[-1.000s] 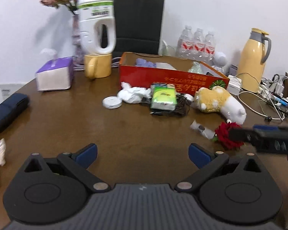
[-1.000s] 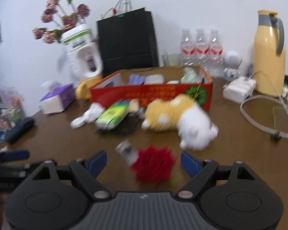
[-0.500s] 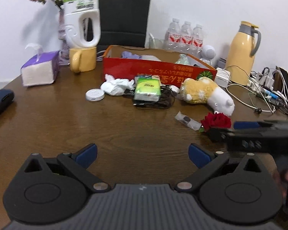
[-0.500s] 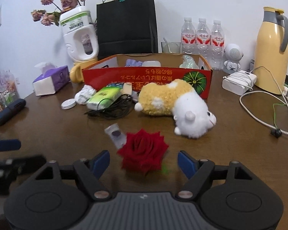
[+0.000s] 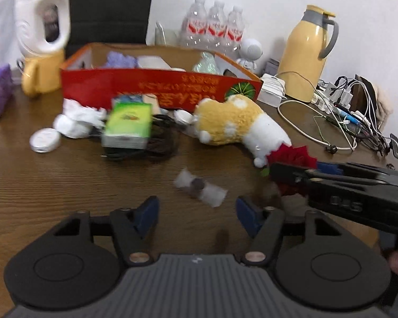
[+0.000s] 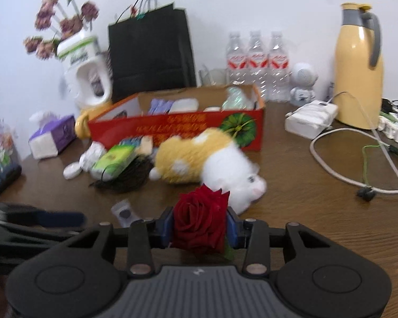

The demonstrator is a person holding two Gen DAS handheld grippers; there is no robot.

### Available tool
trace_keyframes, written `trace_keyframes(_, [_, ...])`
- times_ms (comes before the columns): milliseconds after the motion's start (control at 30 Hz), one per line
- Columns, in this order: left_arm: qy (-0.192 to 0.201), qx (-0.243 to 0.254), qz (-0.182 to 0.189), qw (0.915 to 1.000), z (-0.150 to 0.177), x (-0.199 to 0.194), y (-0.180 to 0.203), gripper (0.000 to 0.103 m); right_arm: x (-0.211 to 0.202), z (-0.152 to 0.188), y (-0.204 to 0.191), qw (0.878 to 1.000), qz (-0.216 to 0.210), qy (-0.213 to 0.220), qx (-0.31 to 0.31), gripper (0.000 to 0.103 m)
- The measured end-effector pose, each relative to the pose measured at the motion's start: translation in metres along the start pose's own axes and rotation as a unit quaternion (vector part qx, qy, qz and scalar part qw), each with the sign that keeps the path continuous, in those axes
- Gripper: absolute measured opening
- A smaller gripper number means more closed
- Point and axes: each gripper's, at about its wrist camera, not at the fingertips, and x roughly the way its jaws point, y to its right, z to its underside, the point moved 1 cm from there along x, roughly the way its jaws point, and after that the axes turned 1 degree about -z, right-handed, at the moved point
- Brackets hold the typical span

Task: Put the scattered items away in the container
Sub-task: 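Move both tools back toward the red rose and small clear packet, then grasp the small clear packet with the left tool while the right tool grasps the red rose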

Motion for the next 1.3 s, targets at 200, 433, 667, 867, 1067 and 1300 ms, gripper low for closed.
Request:
trace_keyframes(200, [0.000,-0.005,-0.004,1.0000,-0.012,0.023,0.009,0.067,-0.010,-0.006,0.012,1.000,-0.008,0.015,0.014,0.038])
trace_keyframes(433, [0.007,0.027,-0.021,0.9994,-0.016,0.032,0.022,0.049,0.000,-0.001,0.017,0.999,-0.020,0.010,0.027,0.038])
trace_keyframes(667, [0.016,0.059,-0.046,0.9971,-0.008,0.026,0.023,0.017,0.003,0.002,0.019,0.999,-0.027,0.006,0.031,0.038])
trace_keyframes(867, [0.013,0.032,-0.036,0.9987,-0.009,0.021,0.018,0.016,-0.001,0.004,0.013,0.999,-0.027,0.009,0.028,0.038])
trace_keyframes(1067, [0.061,0.038,-0.052,0.9961,-0.003,-0.014,0.021,0.015,-0.012,0.009,0.002,0.999,-0.026,0.009,0.019,0.038])
trace_keyframes(1300, [0.096,0.035,-0.073,0.9920,0.014,-0.058,0.020,0.015,-0.038,0.020,-0.017,0.999,-0.035,0.023,0.007,0.038])
